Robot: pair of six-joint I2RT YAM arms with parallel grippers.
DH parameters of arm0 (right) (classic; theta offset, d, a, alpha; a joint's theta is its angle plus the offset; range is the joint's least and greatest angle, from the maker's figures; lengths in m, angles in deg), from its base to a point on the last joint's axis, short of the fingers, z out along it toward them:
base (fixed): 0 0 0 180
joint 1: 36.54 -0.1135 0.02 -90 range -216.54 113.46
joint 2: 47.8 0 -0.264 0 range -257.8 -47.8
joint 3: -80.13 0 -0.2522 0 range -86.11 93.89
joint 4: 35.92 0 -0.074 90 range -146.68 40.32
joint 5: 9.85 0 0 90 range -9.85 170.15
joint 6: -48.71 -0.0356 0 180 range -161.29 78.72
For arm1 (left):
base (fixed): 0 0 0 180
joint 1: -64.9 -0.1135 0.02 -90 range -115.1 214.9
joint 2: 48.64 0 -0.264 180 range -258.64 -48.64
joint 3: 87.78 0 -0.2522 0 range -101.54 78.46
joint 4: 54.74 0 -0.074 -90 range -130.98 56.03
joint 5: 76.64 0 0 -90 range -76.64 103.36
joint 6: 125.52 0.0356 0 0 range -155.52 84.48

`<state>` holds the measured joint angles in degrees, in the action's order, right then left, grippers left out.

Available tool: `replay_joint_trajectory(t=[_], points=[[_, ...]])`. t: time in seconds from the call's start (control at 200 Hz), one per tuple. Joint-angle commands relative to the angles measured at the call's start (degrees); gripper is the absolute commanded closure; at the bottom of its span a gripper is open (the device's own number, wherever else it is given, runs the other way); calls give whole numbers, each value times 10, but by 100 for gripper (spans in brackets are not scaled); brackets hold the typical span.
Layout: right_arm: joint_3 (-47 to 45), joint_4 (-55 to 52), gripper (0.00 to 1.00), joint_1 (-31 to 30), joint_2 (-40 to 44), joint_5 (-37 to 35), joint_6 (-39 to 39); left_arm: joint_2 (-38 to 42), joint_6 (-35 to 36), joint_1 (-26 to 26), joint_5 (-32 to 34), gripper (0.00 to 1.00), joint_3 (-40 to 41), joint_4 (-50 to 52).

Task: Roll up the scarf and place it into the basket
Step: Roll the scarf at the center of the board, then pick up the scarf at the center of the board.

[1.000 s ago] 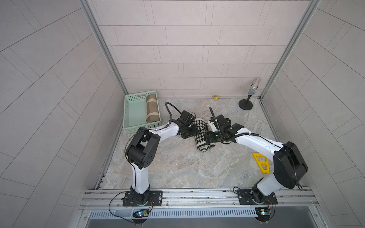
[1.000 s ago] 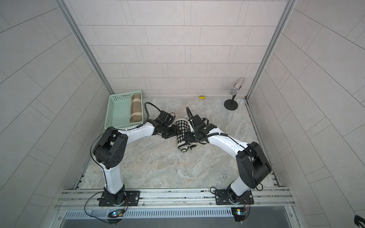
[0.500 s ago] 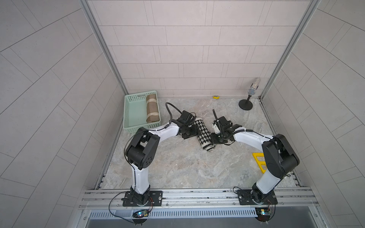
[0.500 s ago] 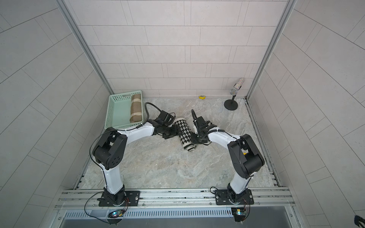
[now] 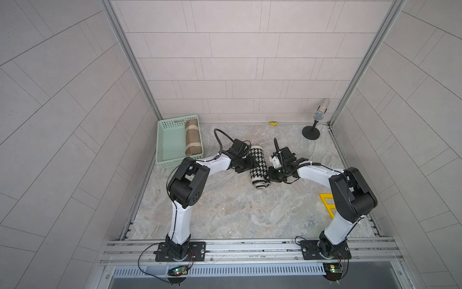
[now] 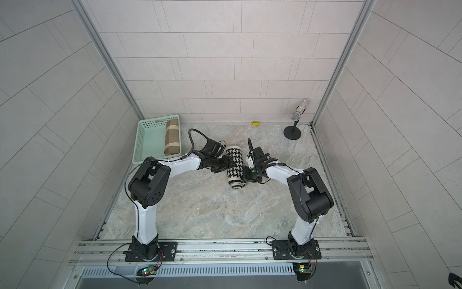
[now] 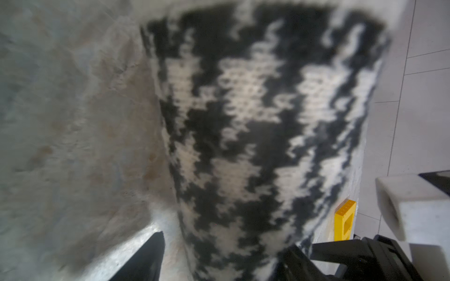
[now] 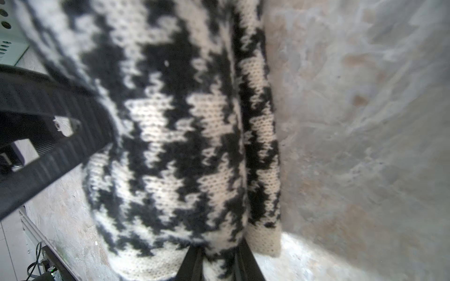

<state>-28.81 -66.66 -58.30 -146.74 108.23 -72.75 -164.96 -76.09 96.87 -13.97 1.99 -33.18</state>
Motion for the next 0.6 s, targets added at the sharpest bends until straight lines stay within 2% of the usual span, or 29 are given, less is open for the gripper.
replay_joint_trajectory(t=[0.0,0.195,0.46,0.595], points=[[11,-11,76,-6,-27,1,-3,-11,-24,5,-9,26,-8,-30],[22,-24,73,-7,-34,-11,1,-30,-29,6,5,26,-8,-32],[12,-57,31,-5,53,-56,18,-40,-35,6,12,29,2,-33],[17,-44,22,-4,45,-60,10,-40,-38,7,11,29,1,-33]])
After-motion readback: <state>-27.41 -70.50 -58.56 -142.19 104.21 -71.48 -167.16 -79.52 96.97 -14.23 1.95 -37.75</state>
